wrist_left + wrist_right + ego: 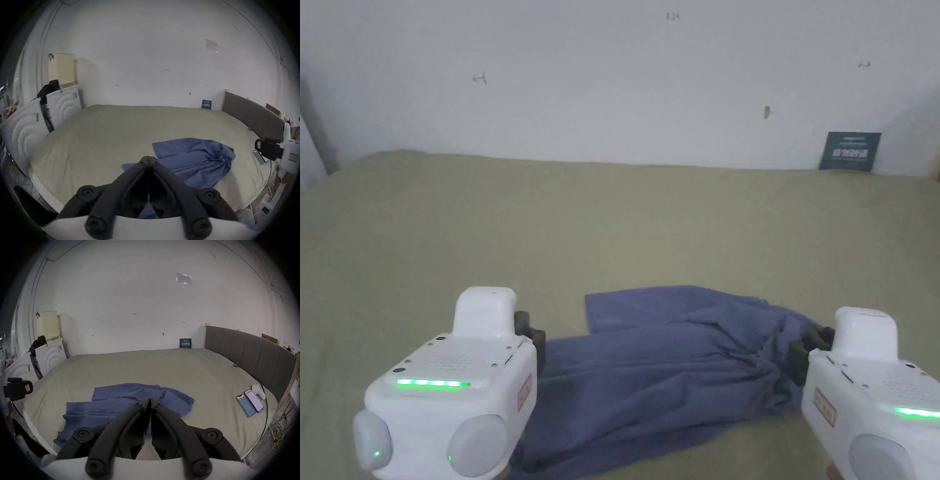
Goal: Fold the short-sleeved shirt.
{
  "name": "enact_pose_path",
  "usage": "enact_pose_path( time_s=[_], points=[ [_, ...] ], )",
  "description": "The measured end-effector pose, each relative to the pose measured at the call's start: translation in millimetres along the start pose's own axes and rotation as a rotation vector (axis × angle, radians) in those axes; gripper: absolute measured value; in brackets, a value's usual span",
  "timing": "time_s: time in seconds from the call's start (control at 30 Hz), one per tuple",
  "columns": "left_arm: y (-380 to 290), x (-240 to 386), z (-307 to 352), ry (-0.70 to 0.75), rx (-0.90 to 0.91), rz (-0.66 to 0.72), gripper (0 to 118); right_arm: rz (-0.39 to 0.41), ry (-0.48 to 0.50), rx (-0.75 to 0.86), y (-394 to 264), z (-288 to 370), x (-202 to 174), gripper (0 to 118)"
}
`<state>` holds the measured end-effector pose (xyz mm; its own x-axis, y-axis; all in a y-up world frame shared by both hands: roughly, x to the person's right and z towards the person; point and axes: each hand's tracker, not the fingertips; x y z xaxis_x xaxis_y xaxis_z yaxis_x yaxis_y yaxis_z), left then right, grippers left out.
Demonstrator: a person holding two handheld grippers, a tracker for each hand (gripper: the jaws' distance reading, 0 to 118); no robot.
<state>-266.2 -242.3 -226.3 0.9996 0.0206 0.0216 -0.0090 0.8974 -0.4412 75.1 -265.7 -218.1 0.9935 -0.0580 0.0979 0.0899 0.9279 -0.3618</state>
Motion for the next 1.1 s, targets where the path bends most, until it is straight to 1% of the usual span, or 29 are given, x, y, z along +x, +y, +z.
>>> enact_pose_path(
  time_s=[0.17, 0.23, 0.3, 0.37, 0.47, 0.5, 0.57, 0.63, 0.67, 0.7, 0.73, 0.77, 0.8, 0.83, 0.87, 0.9, 0.93, 0.97, 1.0, 1.03, 1.07, 1.1],
  points=[
    [6, -23, -7, 0.016, -0.046, 0.024, 0, 0.019, 0.039, -0.01, -6, 4, -18, 7],
    [6, -27, -28, 0.016, -0.096, 0.012, 0, 0.026, 0.04, -0.013, -9, 0, -23, 7],
    [4, -32, -54, -0.012, -0.167, 0.032, 0, 0.021, 0.046, -0.024, -11, -7, -24, 7],
    [4, -41, -97, -0.048, -0.274, 0.081, 0, 0.023, 0.048, -0.044, -13, -18, -26, 7],
    [0, -51, -158, -0.062, -0.427, 0.132, 0, 0.027, 0.05, -0.074, -14, -33, -25, 7],
    [-1, -53, -177, -0.064, -0.464, 0.108, 0, 0.03, 0.047, -0.079, -15, -36, -24, 7],
    [-10, -52, -216, -0.019, -0.529, 0.068, 0, 0.037, 0.032, -0.091, -17, -45, -21, 7],
    [-17, -50, -244, 0.001, -0.558, 0.042, 0, 0.045, 0.025, -0.115, -20, -54, -17, 7],
    [-20, -49, -255, 0.011, -0.567, 0.036, 10, 0.051, 0.017, -0.122, -22, -59, -15, 7],
    [-22, -50, -260, 0.013, -0.578, 0.031, 40, 0.054, 0.013, -0.129, -24, -64, -13, 7],
    [-26, -50, -270, 0.034, -0.619, 0.038, 87, 0.056, 0.007, -0.142, -26, -69, -10, 7],
    [-33, -49, -277, 0.035, -0.642, 0.026, 118, 0.05, 0.002, -0.151, -28, -72, -8, 7],
    [-38, -37, -276, 0.061, -0.587, -0.021, 112, 0.043, -0.001, -0.158, -30, -75, -6, 7],
    [-39, -39, -275, 0.108, -0.61, -0.035, 103, 0.035, -0.003, -0.168, -31, -78, -4, 7],
    [-45, -35, -278, 0.091, -0.643, -0.058, 100, 0.031, -0.004, -0.172, -32, -81, -1, 7],
    [-51, -31, -278, 0.077, -0.663, -0.064, 100, 0.03, -0.007, -0.175, -34, -83, 0, 7],
    [-53, -27, -273, 0.085, -0.636, -0.05, 100, 0.03, -0.013, -0.18, -34, -84, 3, 7],
    [-40, -43, -279, 0.089, -0.63, -0.056, 93, 0.025, -0.016, -0.185, -35, -85, 6, 7],
    [-35, -43, -277, 0.07, -0.634, -0.069, 79, 0.019, -0.022, -0.188, -35, -87, 10, 7],
    [-32, -42, -274, 0.027, -0.63, -0.075, 54, 0.008, -0.026, -0.192, -34, -89, 15, 7],
    [-31, -36, -269, 0.022, -0.626, -0.085, 8, 0.0, -0.033, -0.195, -34, -92, 20, 7],
    [-30, -32, -266, 0.011, -0.61, -0.11, 6, -0.007, -0.039, -0.198, -32, -95, 26, 7]
  ],
)
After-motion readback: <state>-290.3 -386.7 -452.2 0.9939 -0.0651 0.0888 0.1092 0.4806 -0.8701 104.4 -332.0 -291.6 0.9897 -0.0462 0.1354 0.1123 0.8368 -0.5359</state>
